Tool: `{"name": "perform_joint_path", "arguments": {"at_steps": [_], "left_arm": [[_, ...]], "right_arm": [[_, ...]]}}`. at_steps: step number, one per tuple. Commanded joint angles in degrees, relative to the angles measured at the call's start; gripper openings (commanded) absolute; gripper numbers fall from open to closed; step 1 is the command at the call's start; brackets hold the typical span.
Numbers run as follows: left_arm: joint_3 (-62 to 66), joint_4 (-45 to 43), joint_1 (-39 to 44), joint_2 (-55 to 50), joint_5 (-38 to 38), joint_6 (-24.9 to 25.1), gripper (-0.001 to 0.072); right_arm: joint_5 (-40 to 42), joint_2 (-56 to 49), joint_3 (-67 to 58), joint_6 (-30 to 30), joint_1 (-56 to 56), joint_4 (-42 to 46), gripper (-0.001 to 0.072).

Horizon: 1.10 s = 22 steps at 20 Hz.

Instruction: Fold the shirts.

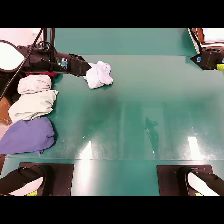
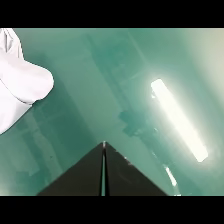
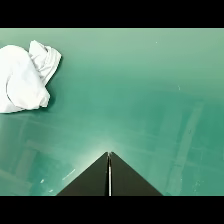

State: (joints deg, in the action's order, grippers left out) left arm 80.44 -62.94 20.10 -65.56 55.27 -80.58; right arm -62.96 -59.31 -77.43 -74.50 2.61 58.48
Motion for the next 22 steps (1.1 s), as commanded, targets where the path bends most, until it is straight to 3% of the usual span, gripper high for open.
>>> {"name": "perform_joint_path", "arguments": {"at_steps": [1,13,16,17,18,22], "left_arm": [[0.0,0.0,0.0,0.0,0.0,0.0,0.0021],[0.0,0.0,0.0,0.0,-0.1,0.0,0.0021],[0.0,1.6,0.0,-0.5,-4.2,1.0,0.0025],[0.0,0.5,0.0,-1.2,-6.7,1.3,0.0267],[0.0,-1.6,0.0,-2.4,-8.8,-0.2,0.0455],[0.0,-11.3,-2.2,-13.6,-13.1,-9.5,0.0459]], "right_arm": [[0.0,0.0,0.0,0.0,0.0,0.0,0.0013],[0.0,0.0,0.0,0.0,0.0,0.0,0.0013],[0.6,0.0,0.0,0.0,0.0,-0.1,0.0014],[1.2,0.0,0.0,0.0,0.0,-0.5,0.0014],[1.2,0.0,0.0,0.0,0.0,-0.5,0.0014],[1.0,0.0,0.0,0.0,0.0,-0.5,0.0014]]}}
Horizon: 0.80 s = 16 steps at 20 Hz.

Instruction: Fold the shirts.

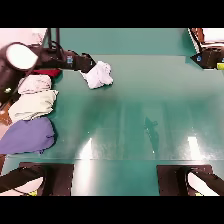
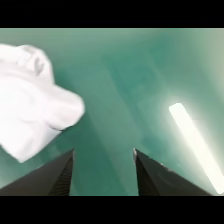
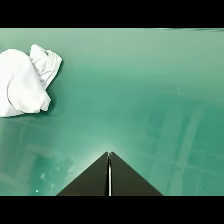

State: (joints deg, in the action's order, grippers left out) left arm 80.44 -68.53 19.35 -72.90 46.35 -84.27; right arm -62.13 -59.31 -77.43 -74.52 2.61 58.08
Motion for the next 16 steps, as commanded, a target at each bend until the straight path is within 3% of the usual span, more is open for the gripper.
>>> {"name": "perform_joint_path", "arguments": {"at_steps": [1,4,9,14,15,16], "left_arm": [[0.0,-5.3,-3.3,-10.2,-6.0,-8.0,0.0459],[0.0,1.2,-8.3,-19.7,-9.8,-9.2,0.046],[1.0,10.9,-10.3,-28.1,-16.5,1.3,0.046],[4.9,16.3,-10.3,-31.4,-16.7,3.6,0.0455],[6.2,16.5,-10.3,-31.4,-16.3,3.8,0.0291],[8.1,16.4,-10.5,-31.2,-15.0,3.8,0.0043]], "right_arm": [[0.2,0.0,0.0,0.0,0.0,-0.1,0.0014],[0.1,0.0,0.0,0.0,0.0,-0.1,0.0014],[0.2,-0.1,0.0,0.0,0.0,-0.1,0.0013],[0.3,-0.1,0.0,0.0,0.0,-0.1,0.0014],[0.3,-0.1,0.0,0.0,0.0,-0.1,0.0014],[0.3,-0.1,0.0,0.0,0.0,-0.1,0.0014]]}}
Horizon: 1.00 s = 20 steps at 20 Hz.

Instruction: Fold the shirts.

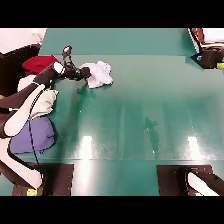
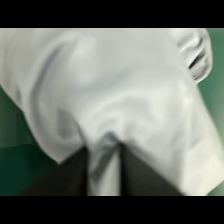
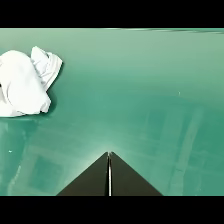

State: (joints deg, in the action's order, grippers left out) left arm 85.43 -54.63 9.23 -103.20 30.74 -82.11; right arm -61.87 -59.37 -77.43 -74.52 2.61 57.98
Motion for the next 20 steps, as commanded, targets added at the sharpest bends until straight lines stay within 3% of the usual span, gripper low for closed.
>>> {"name": "perform_joint_path", "arguments": {"at_steps": [1,4,8,13,16,19,20], "left_arm": [[5.2,2.4,-0.5,-0.6,2.8,1.9,0.0022],[12.8,-0.2,-0.6,3.3,8.9,5.2,0.0019],[19.5,-4.8,-0.6,18.3,13.9,5.9,0.0018],[19.7,-8.4,4.2,34.1,24.2,5.1,0.0017],[19.1,-12.6,13.7,34.6,31.1,2.7,0.0018],[14.0,-13.1,21.7,31.7,32.0,2.6,0.0022],[11.5,-13.0,23.7,30.2,31.5,2.6,0.0079]], "right_arm": [[0.0,0.1,0.0,0.0,0.0,0.0,0.0014],[1.9,1.6,-0.1,0.0,0.0,0.0,0.0014],[5.8,6.2,-1.3,0.0,0.0,0.2,0.0013],[-0.7,4.6,-13.4,-0.1,0.0,0.2,0.0013],[-5.9,1.4,-20.0,-0.1,0.0,0.1,0.0013],[-11.7,-1.6,-24.8,-0.1,0.0,0.1,0.0013],[-13.4,-2.2,-25.5,-0.8,0.0,0.1,0.0013]]}}
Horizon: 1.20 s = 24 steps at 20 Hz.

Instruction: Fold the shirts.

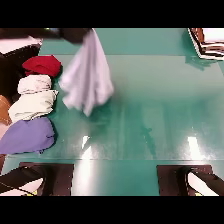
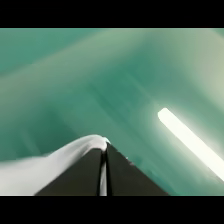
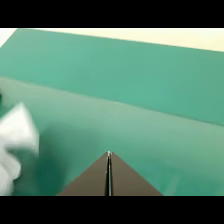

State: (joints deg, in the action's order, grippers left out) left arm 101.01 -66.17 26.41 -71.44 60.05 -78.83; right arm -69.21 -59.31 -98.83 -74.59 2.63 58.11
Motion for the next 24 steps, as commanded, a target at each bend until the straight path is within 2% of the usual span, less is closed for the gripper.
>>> {"name": "perform_joint_path", "arguments": {"at_steps": [1,2,4,7,9,12,13,14,15,18,24], "left_arm": [[-6.2,-1.5,7.9,-2.9,1.7,-0.7,0.0355],[-8.2,-1.6,8.4,-4.6,1.0,-0.9,0.0533],[-9.6,-3.7,6.8,-7.4,0.8,-1.5,0.053],[-9.9,-9.6,-1.2,-8.4,3.9,-6.5,0.053],[-12.1,-9.7,-8.0,-8.4,5.6,-6.8,0.053],[-22.9,-6.1,-15.6,-8.5,4.6,-6.7,0.053],[-27.7,-4.7,-16.9,-8.5,3.0,-6.0,0.053],[-31.8,-4.4,-17.4,-8.5,1.1,-5.1,0.053],[-35.5,-4.4,-17.4,-8.5,-0.7,-4.7,0.053],[-40.7,0.2,-17.3,-10.3,-3.4,-2.2,0.053],[-41.0,8.3,-17.1,-14.1,-4.7,0.4,0.0529]], "right_arm": [[-7.4,-2.7,-4.2,-2.1,0.0,0.0,0.0013],[-8.7,-3.0,-4.2,-2.7,0.0,0.0,0.0013],[-10.6,-3.6,-4.2,-3.0,0.0,0.0,0.0013],[-11.3,-3.7,-4.2,-3.0,0.0,-0.1,0.0013],[-12.8,-3.7,-4.2,-3.0,0.0,-0.1,0.0013],[-14.2,-3.7,-4.2,-3.1,0.0,-0.1,0.0015],[-14.6,-3.7,-4.2,-3.5,0.0,-0.1,0.0041],[-15.1,-3.8,-4.2,-4.1,0.0,-0.1,0.0231],[-15.6,-3.8,-4.1,-4.4,0.0,-0.1,0.0356],[-15.5,-3.8,-1.3,-5.4,0.0,-0.2,0.0361],[-14.6,-3.8,6.8,-5.4,0.0,-4.6,0.036]]}}
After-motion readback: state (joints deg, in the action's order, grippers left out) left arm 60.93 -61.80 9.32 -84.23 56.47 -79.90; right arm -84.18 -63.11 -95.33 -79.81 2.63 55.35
